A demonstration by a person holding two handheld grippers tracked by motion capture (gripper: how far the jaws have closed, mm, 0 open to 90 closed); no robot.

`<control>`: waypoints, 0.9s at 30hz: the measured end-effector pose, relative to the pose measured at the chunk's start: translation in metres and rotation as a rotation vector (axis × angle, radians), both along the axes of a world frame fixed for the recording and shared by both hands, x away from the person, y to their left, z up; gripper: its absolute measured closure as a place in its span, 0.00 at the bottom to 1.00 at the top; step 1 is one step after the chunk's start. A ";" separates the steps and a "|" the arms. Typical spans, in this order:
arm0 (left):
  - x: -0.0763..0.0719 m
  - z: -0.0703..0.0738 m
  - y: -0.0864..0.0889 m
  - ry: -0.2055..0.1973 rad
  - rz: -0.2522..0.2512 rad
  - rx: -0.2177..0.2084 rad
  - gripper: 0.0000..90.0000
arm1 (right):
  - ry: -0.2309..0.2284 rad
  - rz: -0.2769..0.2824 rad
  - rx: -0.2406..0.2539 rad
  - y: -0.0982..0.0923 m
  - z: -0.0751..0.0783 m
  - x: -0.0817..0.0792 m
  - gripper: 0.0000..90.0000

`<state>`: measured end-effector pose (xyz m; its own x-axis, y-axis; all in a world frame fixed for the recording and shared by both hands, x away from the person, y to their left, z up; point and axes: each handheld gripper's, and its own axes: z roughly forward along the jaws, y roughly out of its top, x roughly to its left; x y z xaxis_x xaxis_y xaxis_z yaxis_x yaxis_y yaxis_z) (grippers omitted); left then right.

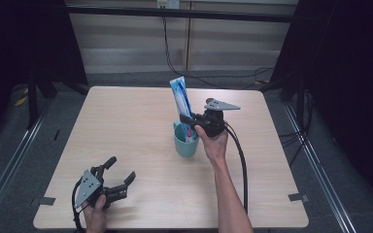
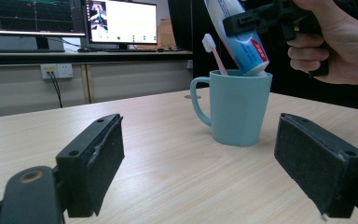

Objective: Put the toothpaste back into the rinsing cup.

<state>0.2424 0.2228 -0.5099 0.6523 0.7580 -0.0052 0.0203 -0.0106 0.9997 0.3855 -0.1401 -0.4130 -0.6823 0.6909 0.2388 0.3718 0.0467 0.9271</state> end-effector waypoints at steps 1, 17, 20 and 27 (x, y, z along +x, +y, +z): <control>0.000 0.000 0.000 -0.001 0.001 -0.001 0.17 | 0.000 -0.004 -0.006 0.000 -0.001 0.000 0.80; 0.000 0.000 0.000 -0.001 0.000 -0.001 0.17 | 0.042 0.003 -0.025 0.006 -0.022 0.001 0.79; 0.000 0.000 0.000 -0.001 0.000 -0.001 0.17 | 0.046 0.005 -0.032 0.007 -0.025 0.001 0.79; 0.000 0.000 0.000 -0.001 0.000 -0.001 0.17 | 0.054 0.005 -0.045 0.009 -0.029 0.000 0.77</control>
